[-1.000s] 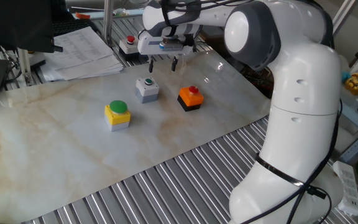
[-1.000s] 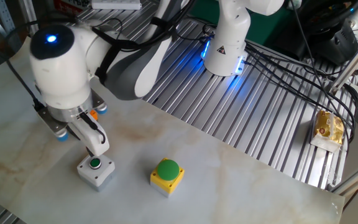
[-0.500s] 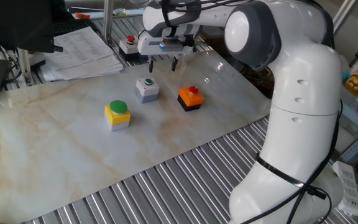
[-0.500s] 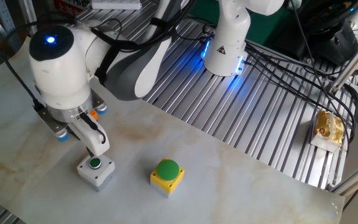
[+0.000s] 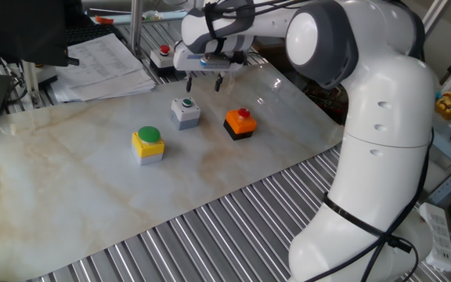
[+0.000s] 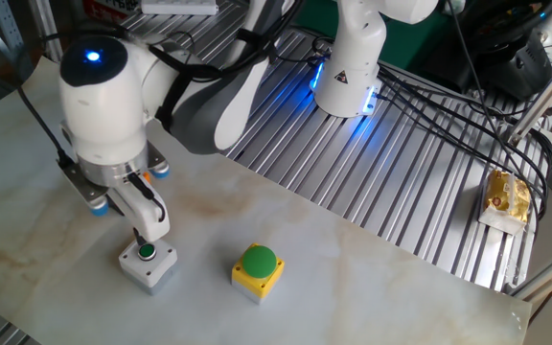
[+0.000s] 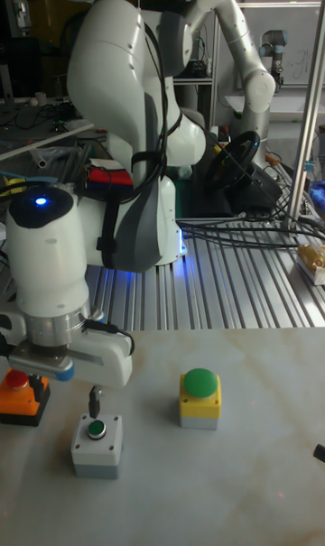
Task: Press three buttons from left to right in sequence
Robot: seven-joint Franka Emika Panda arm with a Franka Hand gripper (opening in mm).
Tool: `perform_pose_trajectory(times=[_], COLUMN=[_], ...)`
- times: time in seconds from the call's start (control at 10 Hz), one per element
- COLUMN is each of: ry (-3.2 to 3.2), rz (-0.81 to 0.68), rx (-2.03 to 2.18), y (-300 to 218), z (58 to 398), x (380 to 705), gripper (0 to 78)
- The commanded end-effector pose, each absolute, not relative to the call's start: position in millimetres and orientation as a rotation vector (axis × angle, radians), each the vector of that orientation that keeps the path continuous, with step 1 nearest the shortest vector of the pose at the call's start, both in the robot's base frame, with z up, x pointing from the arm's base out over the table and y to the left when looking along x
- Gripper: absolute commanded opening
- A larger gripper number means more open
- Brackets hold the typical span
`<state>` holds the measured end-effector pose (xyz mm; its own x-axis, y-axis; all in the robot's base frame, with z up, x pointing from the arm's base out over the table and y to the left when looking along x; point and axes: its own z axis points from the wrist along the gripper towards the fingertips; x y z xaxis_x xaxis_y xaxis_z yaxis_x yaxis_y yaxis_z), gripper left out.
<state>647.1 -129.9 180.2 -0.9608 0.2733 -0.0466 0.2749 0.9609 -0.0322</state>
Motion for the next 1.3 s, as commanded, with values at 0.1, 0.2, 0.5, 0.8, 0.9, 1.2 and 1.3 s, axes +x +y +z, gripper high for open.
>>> perform_pose_trajectory(times=[0.1, 0.2, 0.5, 0.8, 0.9, 1.2, 1.3], ry=[3.07, 3.074, 3.076, 3.073, 3.073, 3.074, 3.073], rz=[-0.064, -0.066, -0.067, -0.071, -0.074, -0.078, -0.079], rx=[0.399, 0.385, 0.37, 0.372, 0.368, 0.359, 0.359], y=[-129.0, -131.2, -134.2, -132.2, -132.1, -132.0, -131.7], z=[178.7, 177.1, 173.5, 165.5, 164.9, 163.3, 161.4], x=[645.5, 646.5, 648.3, 649.7, 649.8, 650.2, 650.6], gripper=[77.4, 77.4, 77.4, 77.4, 77.4, 77.4, 77.4])
